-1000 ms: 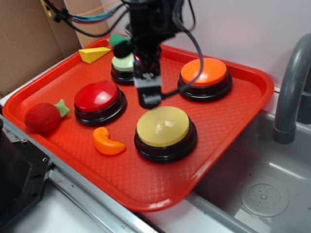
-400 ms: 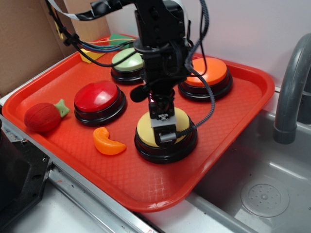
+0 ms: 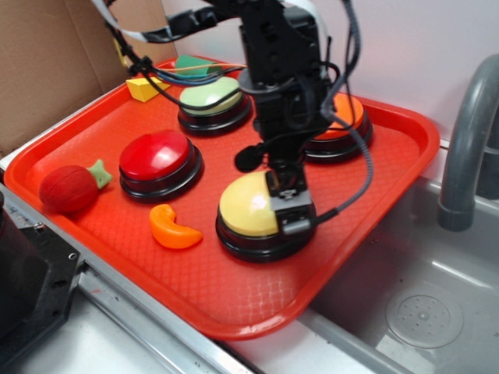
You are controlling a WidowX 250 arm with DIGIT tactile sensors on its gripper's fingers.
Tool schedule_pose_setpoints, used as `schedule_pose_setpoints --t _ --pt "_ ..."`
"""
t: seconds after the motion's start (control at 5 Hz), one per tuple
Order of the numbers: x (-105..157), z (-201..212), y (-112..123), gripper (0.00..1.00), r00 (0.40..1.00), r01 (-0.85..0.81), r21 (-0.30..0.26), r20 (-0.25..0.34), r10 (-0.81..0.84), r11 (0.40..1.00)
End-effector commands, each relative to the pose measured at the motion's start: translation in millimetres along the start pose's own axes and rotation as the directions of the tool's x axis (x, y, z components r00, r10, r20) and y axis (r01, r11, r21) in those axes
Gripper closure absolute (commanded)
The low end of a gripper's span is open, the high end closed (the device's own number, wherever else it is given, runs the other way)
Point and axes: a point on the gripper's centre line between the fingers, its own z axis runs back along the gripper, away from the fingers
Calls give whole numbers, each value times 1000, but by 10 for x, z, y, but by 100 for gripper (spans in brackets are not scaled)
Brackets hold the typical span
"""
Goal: Push the yellow button.
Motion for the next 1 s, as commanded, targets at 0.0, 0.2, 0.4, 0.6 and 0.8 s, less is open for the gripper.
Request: schedule_pose_setpoints --t 0.0,0.2,0.4,0.6,0.8 --pt "-36 831 72 0 1000 -7 91 10 6 996" --pt "-75 961 77 0 1000 -6 103 15 4 995" --pt "-170 1074 82 0 999 -49 84 26 47 995" --pt "-224 1172 86 0 997 -80 78 27 78 994" --pt "-267 1206 81 0 994 -106 42 39 104 993"
